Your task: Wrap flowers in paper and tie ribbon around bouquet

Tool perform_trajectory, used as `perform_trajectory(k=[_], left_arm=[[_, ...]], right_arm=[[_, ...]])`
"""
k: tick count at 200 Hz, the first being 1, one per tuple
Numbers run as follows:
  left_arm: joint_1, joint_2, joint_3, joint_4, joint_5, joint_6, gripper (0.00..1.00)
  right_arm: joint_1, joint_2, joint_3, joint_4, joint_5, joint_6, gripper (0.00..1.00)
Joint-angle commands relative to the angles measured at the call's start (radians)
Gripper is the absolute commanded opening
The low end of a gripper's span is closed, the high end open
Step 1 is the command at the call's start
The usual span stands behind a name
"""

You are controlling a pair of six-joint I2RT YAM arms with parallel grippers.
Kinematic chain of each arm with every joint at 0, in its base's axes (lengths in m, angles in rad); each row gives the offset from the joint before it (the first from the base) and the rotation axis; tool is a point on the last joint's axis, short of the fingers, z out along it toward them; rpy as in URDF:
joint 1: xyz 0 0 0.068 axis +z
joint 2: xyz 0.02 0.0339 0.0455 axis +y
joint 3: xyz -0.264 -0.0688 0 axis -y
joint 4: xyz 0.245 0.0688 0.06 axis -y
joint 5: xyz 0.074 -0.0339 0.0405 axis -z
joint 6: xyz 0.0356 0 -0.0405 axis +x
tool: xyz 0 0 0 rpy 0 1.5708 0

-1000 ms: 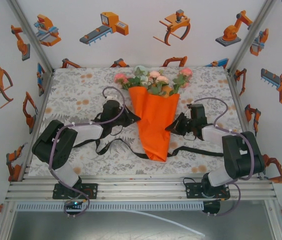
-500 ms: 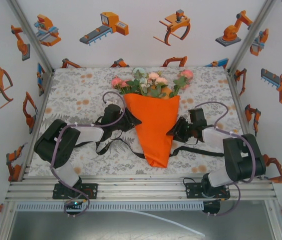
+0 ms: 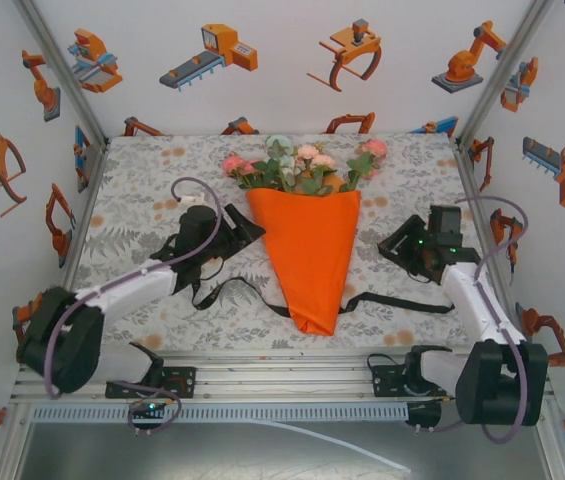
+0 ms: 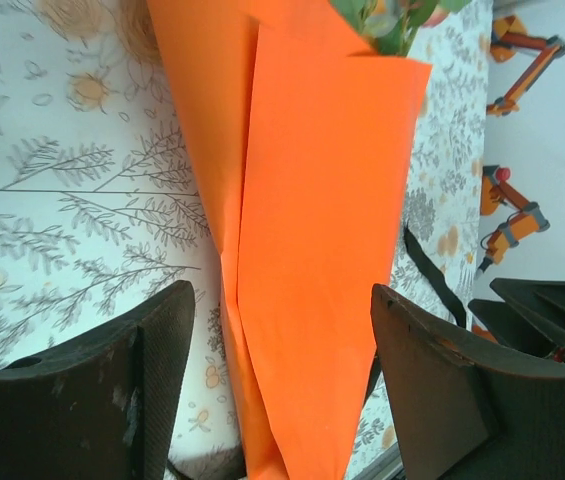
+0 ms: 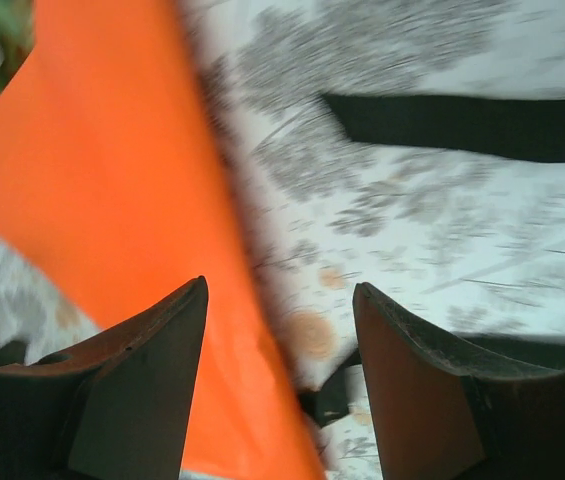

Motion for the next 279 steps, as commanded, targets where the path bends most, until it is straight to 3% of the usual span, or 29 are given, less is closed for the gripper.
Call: perform_trajectory(k=[1,26,59,83,109,148,168,177,191,230,252,260,261,272,279], left_arm=[[0.005,-0.141,-0.03,-0.158,-0.08,0.092,0.66],[0.005,-0.309,-0.039,-0.278,-0.118,0.187,0.67],[0.012,-0.478,-0.057,-0.48,-0.259,0.243,0.7],[0.046,-0.567,-0.097,-0.579,-0.328,0.22,0.74],[0.107,-0.609,-0.128,-0.633,-0.317,0.182,0.83],[0.147,-0.612,-0.139,-0.661,-0.286,0.165,0.89],[0.16,-0.6,-0.141,-0.67,-0.279,0.12,0.93],[0.17,-0.591,-0.141,-0.682,-0.271,0.089,0.95],[0.186,-0.576,-0.135,-0.714,-0.262,0.041,0.96],[0.211,-0.564,-0.143,-0.77,-0.25,-0.038,0.97],[0.221,-0.561,-0.154,-0.754,-0.233,-0.053,0.98],[0.222,-0.559,-0.158,-0.743,-0.228,-0.053,0.98],[0.222,-0.558,-0.158,-0.742,-0.227,-0.051,0.98],[0.223,-0.557,-0.16,-0.728,-0.221,-0.04,0.99],[0.223,-0.558,-0.158,-0.723,-0.218,-0.029,0.99]], right_arm=[[-0.075,-0.028,0.019,-0.153,0.139,-0.069,0.59],[-0.172,0.027,0.028,-0.166,0.194,-0.158,0.64],[-0.28,0.137,0.055,-0.214,0.243,-0.183,0.77],[-0.298,0.193,0.048,-0.219,0.235,-0.162,0.78],[-0.298,0.246,0.019,-0.187,0.257,-0.132,0.77],[-0.3,0.307,0.002,-0.135,0.216,-0.079,0.58],[-0.302,0.301,-0.019,-0.108,0.217,-0.059,0.35],[-0.307,0.296,-0.025,-0.096,0.209,-0.057,0.18],[-0.312,0.274,-0.026,-0.084,0.186,-0.057,0.0],[-0.304,0.126,0.011,-0.092,0.061,-0.058,0.0],[-0.3,0.048,0.037,-0.177,0.13,-0.094,0.0],[-0.301,0.027,0.037,-0.204,0.19,-0.118,0.17],[-0.302,0.023,0.036,-0.209,0.207,-0.127,0.24],[-0.31,0.015,0.029,-0.235,0.279,-0.162,0.61],[-0.318,0.02,0.027,-0.251,0.312,-0.176,0.73]])
